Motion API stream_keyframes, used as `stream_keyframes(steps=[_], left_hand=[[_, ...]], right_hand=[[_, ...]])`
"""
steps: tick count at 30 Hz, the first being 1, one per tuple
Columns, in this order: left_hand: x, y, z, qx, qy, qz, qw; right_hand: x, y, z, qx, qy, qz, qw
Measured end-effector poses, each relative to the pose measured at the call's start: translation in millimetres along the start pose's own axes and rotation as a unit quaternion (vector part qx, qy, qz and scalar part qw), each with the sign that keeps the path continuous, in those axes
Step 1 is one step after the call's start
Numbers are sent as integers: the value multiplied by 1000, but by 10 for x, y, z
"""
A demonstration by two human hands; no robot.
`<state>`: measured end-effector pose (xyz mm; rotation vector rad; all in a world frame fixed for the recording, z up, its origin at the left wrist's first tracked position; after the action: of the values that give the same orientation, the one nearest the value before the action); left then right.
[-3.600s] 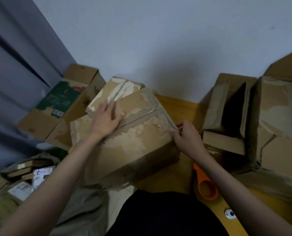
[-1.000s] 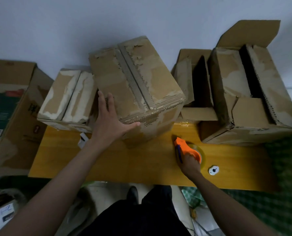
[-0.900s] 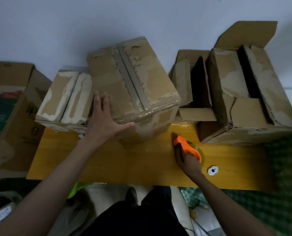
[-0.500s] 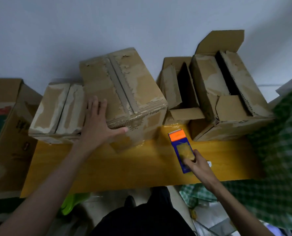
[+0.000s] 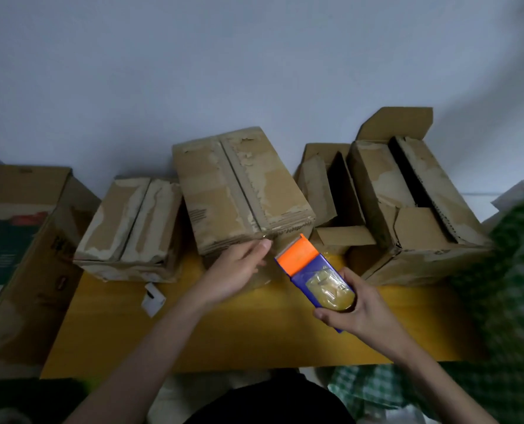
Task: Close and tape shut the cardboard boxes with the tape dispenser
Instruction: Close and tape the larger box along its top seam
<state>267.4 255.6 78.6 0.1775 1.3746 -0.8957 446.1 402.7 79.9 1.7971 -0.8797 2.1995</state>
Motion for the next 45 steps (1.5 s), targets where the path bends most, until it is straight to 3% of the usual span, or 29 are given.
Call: stream_keyframes(steps=[7, 16, 24, 31, 37, 45], left_hand=[[-160, -158, 83, -11, -68, 151, 986], [-125, -302, -29, -20, -102, 217, 971], [-77, -479, -78, -141, -78, 145, 976], [140, -597, 5, -237, -73, 133, 960], [457, -783, 158, -324, -115, 220, 913], [796, -696, 337, -397, -166, 237, 871]], right_hand=[[196, 23, -185, 26, -59, 19, 998], [389, 66, -364, 64, -89, 59, 992], [480, 62, -590, 109, -76, 97, 986], [884, 132, -898, 144, -187, 181, 955], [1186, 191, -1135, 190, -236, 199, 932], [1339, 464, -1326, 236, -268, 254, 899]])
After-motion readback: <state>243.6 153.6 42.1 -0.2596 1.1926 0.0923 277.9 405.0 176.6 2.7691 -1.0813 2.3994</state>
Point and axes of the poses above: each hand's wrist, its own z-axis away from the middle knuckle, its own y-axis out of the palm, x = y × z, the point moved 7 cm from there along -z, towards the middle knuckle, and after that the axes turned 12 degrees about -x, right-handed, at the moved point
